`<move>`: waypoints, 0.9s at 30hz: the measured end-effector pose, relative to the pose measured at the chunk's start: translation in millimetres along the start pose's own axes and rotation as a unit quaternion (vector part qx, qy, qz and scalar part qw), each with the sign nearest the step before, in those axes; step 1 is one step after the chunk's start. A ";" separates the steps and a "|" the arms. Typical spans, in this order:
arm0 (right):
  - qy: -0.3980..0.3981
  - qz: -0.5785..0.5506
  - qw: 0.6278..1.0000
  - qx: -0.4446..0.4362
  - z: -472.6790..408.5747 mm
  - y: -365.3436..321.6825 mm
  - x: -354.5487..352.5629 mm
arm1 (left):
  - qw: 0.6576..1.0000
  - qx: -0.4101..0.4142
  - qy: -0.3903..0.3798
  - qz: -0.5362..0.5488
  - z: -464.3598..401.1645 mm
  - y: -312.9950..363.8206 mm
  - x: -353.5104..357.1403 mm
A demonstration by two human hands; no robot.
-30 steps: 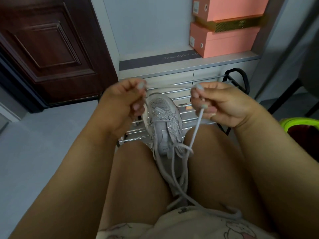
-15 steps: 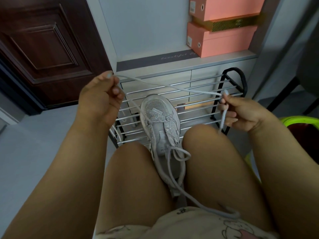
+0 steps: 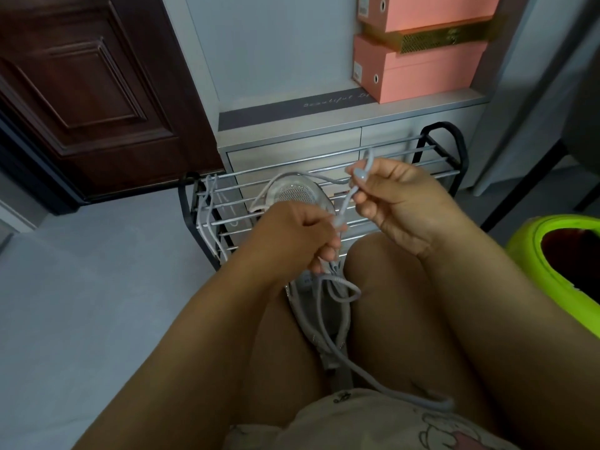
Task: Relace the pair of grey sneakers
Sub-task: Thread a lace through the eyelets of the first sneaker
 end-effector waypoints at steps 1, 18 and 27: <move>0.002 0.011 1.000 -0.008 1.1 -0.3 1.0 | 1.000 0.010 0.008 -0.007 0.2 0.6 -0.9; -0.029 0.233 0.972 0.010 6.4 34.3 17.7 | 0.997 -0.010 0.067 -0.023 -0.8 -16.8 -3.2; 0.049 0.280 0.954 0.093 -13.4 51.3 12.5 | 0.994 -0.078 0.070 0.035 -3.6 -20.8 -9.1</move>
Point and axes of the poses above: each hand's wrist, its own z-axis away from the middle knuckle, its own x-axis out of the palm, y = z × x, the point moved 5 cm from there along -z, towards the middle knuckle, and after that the axes turned 2 degrees about -x, right-handed, at the moved point
